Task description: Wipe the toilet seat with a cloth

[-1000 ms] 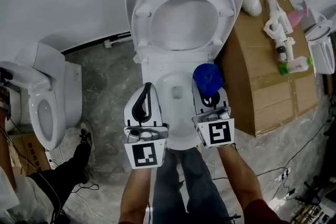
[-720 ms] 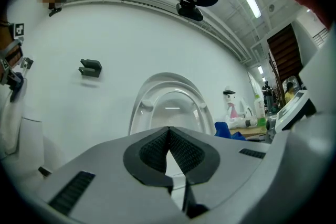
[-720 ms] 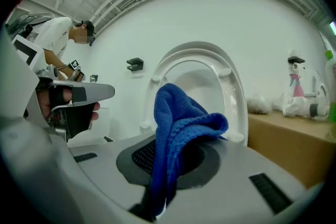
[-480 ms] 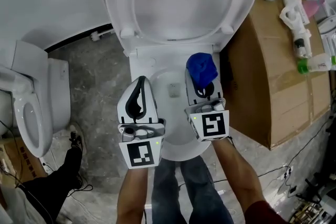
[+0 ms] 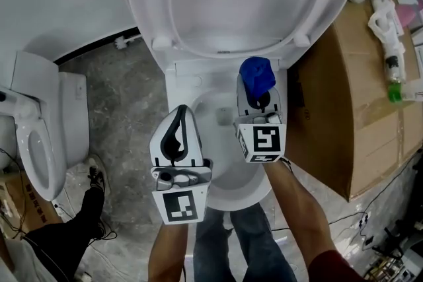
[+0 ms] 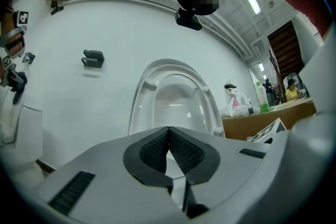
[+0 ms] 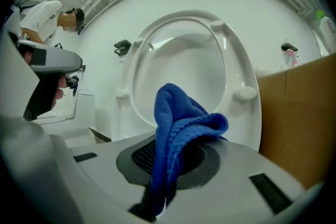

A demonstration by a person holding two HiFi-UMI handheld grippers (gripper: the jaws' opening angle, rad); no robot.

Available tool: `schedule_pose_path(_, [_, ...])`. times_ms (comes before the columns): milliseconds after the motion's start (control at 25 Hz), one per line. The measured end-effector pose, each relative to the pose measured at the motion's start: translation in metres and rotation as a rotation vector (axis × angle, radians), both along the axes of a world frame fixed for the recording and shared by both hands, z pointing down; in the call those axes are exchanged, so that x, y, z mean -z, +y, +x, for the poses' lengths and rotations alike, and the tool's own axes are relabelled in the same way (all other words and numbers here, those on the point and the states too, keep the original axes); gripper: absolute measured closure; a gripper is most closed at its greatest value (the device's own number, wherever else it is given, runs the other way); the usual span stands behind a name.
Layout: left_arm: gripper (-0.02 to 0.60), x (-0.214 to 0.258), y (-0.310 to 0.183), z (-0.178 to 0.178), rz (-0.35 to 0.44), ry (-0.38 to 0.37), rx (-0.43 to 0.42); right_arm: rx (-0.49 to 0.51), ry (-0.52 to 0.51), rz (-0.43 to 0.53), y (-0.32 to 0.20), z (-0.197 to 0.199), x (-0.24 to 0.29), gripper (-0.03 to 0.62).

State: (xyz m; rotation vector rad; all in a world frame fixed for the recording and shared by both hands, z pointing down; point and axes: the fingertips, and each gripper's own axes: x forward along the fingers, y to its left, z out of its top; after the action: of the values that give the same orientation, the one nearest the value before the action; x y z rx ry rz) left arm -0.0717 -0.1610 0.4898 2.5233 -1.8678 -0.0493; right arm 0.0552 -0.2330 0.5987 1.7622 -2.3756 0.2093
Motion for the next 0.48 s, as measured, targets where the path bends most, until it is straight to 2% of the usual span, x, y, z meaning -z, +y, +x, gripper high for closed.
schedule_pose_path(480, [0.566, -0.008, -0.008, -0.033, -0.001, -0.010, 0.051, -0.031, 0.001, -0.056, -0.028, -0.019, -0.033, 0.534])
